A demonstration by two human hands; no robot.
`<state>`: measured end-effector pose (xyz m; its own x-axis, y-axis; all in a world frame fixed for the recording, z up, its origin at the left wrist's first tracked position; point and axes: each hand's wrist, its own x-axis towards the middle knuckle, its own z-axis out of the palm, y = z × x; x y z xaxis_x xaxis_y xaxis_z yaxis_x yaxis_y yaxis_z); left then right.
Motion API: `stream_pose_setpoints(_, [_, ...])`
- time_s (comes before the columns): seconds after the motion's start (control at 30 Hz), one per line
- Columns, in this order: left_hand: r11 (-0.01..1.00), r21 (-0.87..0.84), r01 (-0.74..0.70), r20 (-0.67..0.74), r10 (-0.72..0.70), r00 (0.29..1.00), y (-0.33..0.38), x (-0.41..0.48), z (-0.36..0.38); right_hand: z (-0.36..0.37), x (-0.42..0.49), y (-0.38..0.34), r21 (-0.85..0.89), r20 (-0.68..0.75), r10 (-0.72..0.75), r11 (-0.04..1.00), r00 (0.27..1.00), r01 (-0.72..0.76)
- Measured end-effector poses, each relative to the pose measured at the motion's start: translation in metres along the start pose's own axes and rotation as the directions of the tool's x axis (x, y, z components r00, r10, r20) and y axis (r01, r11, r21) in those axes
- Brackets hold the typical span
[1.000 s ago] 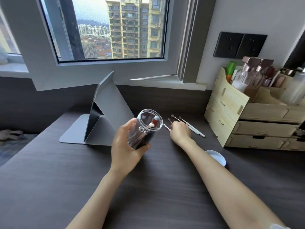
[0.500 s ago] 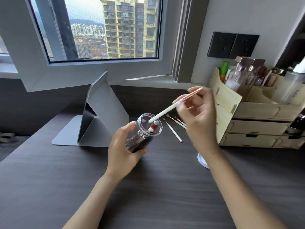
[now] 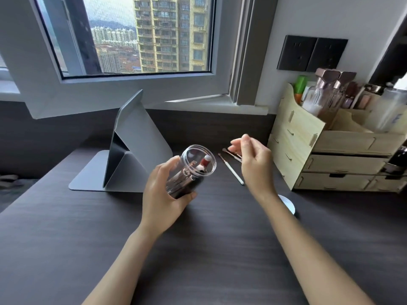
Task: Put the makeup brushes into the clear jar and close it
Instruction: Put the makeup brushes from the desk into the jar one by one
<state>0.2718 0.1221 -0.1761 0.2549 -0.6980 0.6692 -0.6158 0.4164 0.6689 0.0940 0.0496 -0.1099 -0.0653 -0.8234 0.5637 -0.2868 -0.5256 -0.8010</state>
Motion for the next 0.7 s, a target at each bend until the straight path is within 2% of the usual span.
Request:
stream_pose_setpoints(0.03, [1.0, -0.01, 0.01, -0.007, -0.01, 1.0, 0.001, 0.0, 0.0, 0.003, 0.009, 0.017, -0.19, -0.013, 0.028, 0.981, 1.0, -0.03])
stream_pose_setpoints(0.1, [0.999, -0.025, 0.031, -0.015, -0.031, 0.999, 0.003, 0.001, -0.001, 0.012, 0.023, 0.047, -0.552, 0.099, 0.127, 0.832, 0.987, -0.051])
stream_pose_setpoints(0.17, [0.999, -0.033, 0.039, -0.011, -0.039, 0.999, 0.003, 0.001, -0.001, 0.023, 0.028, 0.066, -0.74, 0.24, 0.256, 0.672, 0.936, 0.006])
stream_pose_setpoints(0.3, [0.998, -0.039, 0.044, -0.021, -0.045, 0.999, 0.001, 0.001, -0.002, 0.038, 0.032, 0.08, -0.855, 0.282, 0.332, 0.512, 0.9, 0.079])
stream_pose_setpoints(0.47, [0.996, -0.052, 0.071, -0.043, -0.074, 0.996, -0.001, 0.003, -0.004, 0.051, 0.033, 0.08, -0.886, 0.334, 0.336, 0.431, 0.881, 0.172])
stream_pose_setpoints(0.57, [0.994, -0.072, 0.085, -0.046, -0.089, 0.995, -0.003, 0.002, -0.005, 0.051, 0.025, 0.067, -0.845, 0.412, 0.322, 0.485, 0.853, 0.225])
stream_pose_setpoints(0.63, [0.993, -0.074, 0.089, -0.045, -0.092, 0.995, -0.003, 0.002, -0.004, 0.042, 0.02, 0.054, -0.756, 0.403, 0.285, 0.64, 0.87, 0.14])
stream_pose_setpoints(0.7, [0.994, -0.059, 0.088, -0.043, -0.091, 0.995, -0.002, 0.002, -0.004, 0.026, 0.016, 0.035, -0.533, 0.337, 0.223, 0.846, 0.915, -0.01])
